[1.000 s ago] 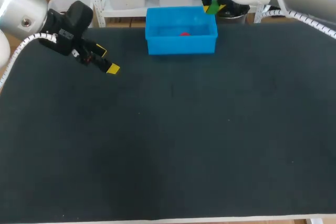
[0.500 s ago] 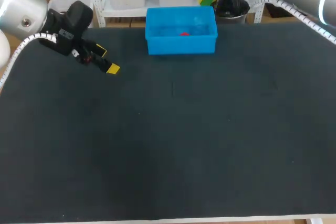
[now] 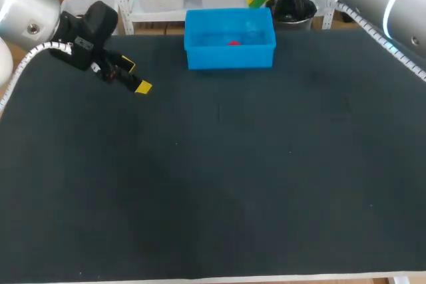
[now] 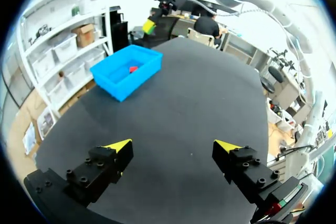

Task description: Use the left arm to pick the red cube and place it into the blue plastic box first, then use the right arm to grasp the green cube and put it into the same blue plastic box after the first action is fully finished.

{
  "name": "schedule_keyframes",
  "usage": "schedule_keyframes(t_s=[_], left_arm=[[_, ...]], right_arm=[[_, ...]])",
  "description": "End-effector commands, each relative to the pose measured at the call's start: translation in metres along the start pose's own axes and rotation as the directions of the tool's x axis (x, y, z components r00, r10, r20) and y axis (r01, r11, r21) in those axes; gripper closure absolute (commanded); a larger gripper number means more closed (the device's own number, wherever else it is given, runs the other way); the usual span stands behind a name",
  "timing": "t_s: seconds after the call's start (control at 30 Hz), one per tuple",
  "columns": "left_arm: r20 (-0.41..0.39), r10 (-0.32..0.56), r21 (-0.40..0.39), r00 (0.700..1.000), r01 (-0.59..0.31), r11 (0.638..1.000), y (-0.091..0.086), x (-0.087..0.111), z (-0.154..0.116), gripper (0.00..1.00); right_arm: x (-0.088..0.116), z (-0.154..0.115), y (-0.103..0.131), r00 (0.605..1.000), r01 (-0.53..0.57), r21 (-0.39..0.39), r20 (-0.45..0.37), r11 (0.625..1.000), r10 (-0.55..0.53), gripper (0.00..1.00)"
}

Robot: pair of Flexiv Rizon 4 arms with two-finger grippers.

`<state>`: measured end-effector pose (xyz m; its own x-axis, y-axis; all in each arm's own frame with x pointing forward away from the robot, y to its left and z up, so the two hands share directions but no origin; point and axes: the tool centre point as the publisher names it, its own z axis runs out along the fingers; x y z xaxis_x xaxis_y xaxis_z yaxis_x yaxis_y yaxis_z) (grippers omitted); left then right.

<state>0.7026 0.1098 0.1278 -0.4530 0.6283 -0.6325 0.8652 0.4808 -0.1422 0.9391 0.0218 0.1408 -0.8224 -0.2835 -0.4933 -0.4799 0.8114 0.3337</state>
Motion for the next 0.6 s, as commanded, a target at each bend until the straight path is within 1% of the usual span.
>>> schedule_keyframes(t_s=[0.03,0.37,0.6], left_arm=[[0.005,0.003,0.002,1.000,-0.003,1.000,0.001,0.001,0.000,0.00],[0.005,0.003,0.002,1.000,-0.003,1.000,0.001,0.001,0.000,0.00],[0.005,0.003,0.002,1.000,-0.003,1.000,0.001,0.001,0.000,0.00]], right_arm=[[-0.026,0.024,-0.011,0.989,0.011,-0.029,-0.149,1.000,-0.015,1.00],[-0.026,0.056,-0.027,0.977,0.025,-0.019,-0.214,1.000,-0.028,1.00],[-0.031,0.063,-0.029,0.972,0.042,-0.013,-0.230,0.999,-0.044,1.00]])
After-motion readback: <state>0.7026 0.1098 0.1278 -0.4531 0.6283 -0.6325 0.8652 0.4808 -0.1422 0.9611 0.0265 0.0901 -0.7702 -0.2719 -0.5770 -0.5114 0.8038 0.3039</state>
